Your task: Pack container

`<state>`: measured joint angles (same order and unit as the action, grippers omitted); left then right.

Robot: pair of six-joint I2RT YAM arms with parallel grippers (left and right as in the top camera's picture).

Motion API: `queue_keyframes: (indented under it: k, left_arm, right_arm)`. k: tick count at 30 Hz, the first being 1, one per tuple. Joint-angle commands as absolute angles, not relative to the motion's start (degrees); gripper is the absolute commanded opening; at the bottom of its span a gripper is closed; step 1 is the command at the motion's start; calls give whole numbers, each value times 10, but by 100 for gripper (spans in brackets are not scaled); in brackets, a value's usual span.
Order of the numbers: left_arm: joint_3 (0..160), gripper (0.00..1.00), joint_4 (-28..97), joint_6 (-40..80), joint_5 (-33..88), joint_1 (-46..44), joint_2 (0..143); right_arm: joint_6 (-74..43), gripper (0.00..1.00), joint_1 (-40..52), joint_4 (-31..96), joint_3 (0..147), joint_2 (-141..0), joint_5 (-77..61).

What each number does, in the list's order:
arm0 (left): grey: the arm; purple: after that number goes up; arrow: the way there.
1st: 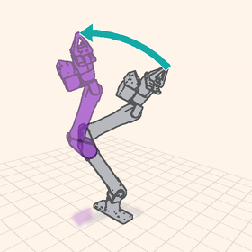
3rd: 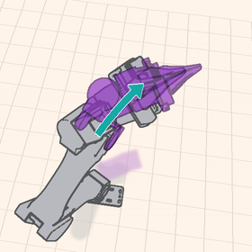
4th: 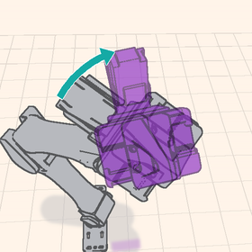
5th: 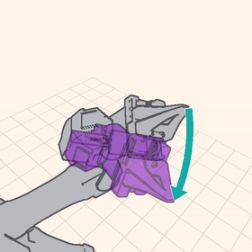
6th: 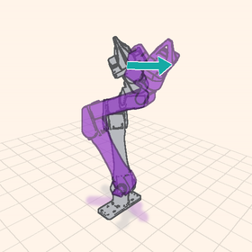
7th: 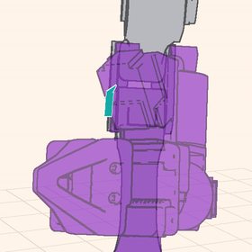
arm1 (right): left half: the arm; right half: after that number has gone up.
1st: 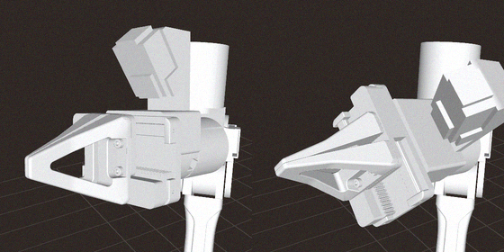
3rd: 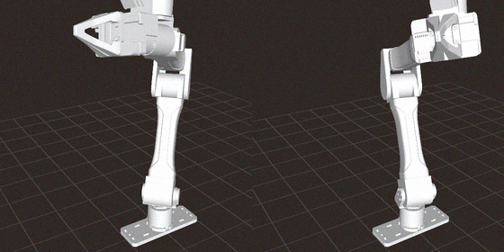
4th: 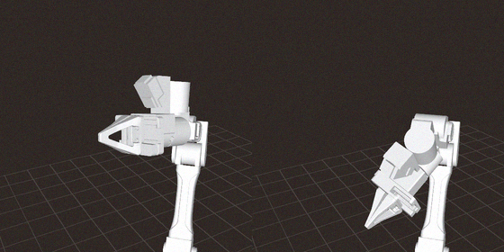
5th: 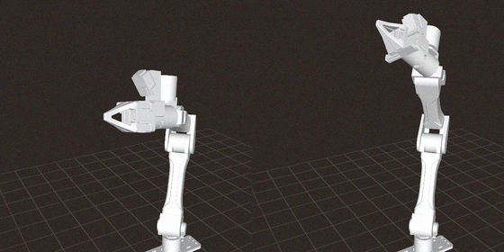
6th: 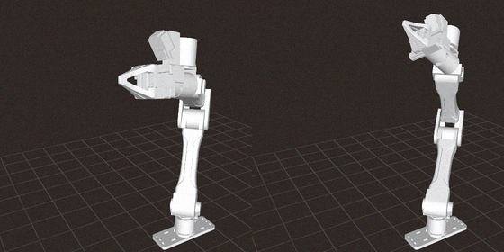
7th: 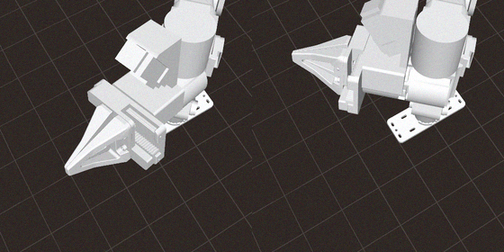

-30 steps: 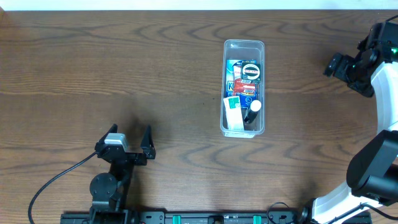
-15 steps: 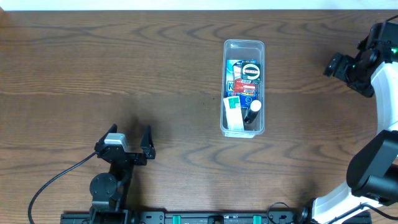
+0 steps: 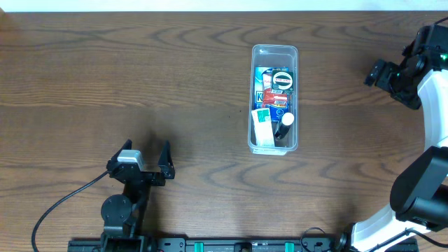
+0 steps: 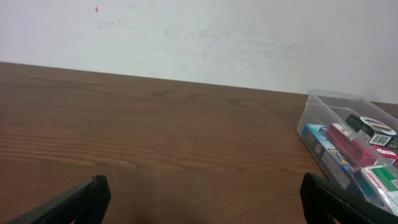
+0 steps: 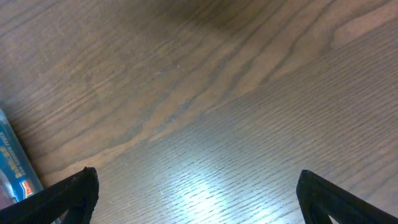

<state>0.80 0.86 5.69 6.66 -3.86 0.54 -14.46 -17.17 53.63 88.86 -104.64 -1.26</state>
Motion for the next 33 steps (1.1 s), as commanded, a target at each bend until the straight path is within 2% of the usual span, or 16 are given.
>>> queue_keyframes:
  k: [1, 7, 15, 22, 33]
  left_arm:
    - [2, 98, 34, 48, 73, -40, 2]
    - [2, 98, 34, 48, 73, -40, 2]
    - [2, 98, 34, 48, 73, -40, 2]
    - [2, 98, 34, 48, 73, -40, 2]
    - [2, 98, 34, 48, 73, -40, 2]
  right_arm:
    - [-147, 99, -172, 535, 888, -1041, -9]
    - [-147, 99, -158, 535, 887, -964, -9]
    - [-147, 98, -92, 535, 855, -777, -9]
    - [-147, 99, -14, 535, 726, -578, -9]
    - [-141, 99, -12, 540, 513, -323, 23]
